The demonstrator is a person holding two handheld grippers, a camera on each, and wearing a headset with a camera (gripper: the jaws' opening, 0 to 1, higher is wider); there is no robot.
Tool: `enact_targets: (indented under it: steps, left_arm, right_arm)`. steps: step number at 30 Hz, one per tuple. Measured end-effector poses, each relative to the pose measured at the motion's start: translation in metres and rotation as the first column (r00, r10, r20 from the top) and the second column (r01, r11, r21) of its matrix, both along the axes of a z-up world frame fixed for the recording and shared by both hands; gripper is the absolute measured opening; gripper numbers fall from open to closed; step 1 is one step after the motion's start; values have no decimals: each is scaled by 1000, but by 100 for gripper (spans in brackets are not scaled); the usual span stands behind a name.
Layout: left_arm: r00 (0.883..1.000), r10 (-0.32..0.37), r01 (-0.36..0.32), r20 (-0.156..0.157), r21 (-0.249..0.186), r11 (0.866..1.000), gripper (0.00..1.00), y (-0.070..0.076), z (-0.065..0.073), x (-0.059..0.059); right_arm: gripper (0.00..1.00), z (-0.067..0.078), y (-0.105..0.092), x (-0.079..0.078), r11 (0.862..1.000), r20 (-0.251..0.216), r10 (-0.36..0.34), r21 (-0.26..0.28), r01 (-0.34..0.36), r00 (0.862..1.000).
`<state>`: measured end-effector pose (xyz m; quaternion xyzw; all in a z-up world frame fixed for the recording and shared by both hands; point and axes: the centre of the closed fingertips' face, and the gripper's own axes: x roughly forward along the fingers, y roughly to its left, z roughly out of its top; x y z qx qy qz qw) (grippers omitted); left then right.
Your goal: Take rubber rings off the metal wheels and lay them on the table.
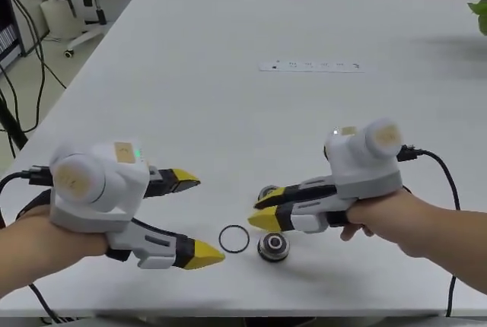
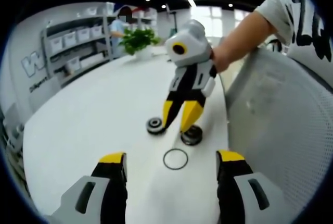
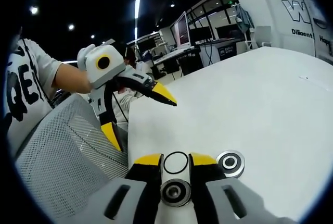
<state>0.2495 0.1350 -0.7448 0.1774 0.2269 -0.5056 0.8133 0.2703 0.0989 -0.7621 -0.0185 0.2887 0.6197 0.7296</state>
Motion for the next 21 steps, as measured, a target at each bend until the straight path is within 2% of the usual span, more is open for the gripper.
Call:
enact_targets:
  steps: [13,21]
  left_arm:
    - [1000,-24,24,-4,-4,1000,70,-10,1,0]
    - [999,-50,50,-17,-1,999,68,-17,-4,-3]
  right_arm:
    - [20,10,-16,-4,1000,8,-6,14,6,1000]
    - [20,11,-26,-5,1000,17,-10,12,10,1000]
